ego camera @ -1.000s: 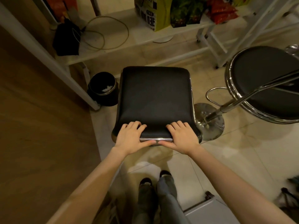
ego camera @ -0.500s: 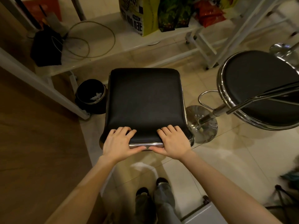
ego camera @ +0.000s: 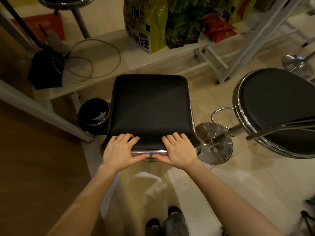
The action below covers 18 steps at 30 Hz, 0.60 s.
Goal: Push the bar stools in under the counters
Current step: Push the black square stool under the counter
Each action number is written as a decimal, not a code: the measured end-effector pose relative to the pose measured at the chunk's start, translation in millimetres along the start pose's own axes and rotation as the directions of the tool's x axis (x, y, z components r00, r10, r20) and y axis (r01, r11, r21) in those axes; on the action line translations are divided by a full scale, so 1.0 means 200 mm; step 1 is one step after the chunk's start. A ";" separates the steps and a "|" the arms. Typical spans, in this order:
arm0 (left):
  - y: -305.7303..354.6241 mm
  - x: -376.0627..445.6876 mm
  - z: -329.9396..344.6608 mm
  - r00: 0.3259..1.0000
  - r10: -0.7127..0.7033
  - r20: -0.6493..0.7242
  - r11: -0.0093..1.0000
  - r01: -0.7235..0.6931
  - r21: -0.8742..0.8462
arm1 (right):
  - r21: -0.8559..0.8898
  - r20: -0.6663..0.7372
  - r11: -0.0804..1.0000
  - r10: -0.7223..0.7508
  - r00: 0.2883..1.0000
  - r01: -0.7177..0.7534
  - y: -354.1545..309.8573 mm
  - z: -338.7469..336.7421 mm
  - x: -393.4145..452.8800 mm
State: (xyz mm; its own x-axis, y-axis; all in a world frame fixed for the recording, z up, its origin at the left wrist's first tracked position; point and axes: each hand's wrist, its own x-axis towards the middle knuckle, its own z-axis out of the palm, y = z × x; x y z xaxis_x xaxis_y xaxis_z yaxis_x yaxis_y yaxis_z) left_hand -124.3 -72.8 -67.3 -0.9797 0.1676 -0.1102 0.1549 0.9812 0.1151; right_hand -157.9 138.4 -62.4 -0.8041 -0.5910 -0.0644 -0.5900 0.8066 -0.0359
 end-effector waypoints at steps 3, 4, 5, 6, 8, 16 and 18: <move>-0.02 0.07 0.00 1.000 -0.002 -0.013 1.000 0.002 -0.003 | -0.001 -0.012 1.000 -0.007 1.000 0.007 0.04 0.00 0.06; -0.02 0.09 -0.01 1.000 -0.002 -0.017 1.000 0.002 -0.005 | 0.003 -0.016 1.000 -0.012 1.000 0.012 0.05 0.00 0.08; -0.03 0.11 -0.01 1.000 -0.003 -0.022 1.000 0.003 -0.003 | 0.004 -0.022 1.000 -0.012 1.000 0.012 0.06 0.00 0.11; -0.04 0.13 -0.01 1.000 -0.006 -0.027 1.000 0.006 0.002 | 0.003 -0.026 1.000 -0.011 1.000 0.011 0.07 0.00 0.13; -0.05 0.17 -0.01 1.000 -0.013 -0.023 1.000 0.013 0.009 | 0.004 -0.021 1.000 -0.011 1.000 0.011 0.09 0.00 0.16; -0.05 0.17 0.01 0.999 -0.033 -0.034 0.999 0.034 0.027 | 0.016 0.010 1.000 -0.024 1.000 0.024 0.10 0.01 0.17; -0.04 0.17 0.01 0.999 -0.046 -0.029 0.999 0.046 0.026 | 0.034 0.029 0.999 -0.035 0.999 0.034 0.12 0.01 0.18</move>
State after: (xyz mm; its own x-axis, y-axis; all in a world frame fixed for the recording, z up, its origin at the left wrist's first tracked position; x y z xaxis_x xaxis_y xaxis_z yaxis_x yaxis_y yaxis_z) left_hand -159.6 -75.2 -74.5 -0.9890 0.1199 -0.0868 0.1126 0.9901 0.0843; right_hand -200.1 135.9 -67.3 -0.7806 -0.6182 -0.0923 -0.6140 0.7860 -0.0720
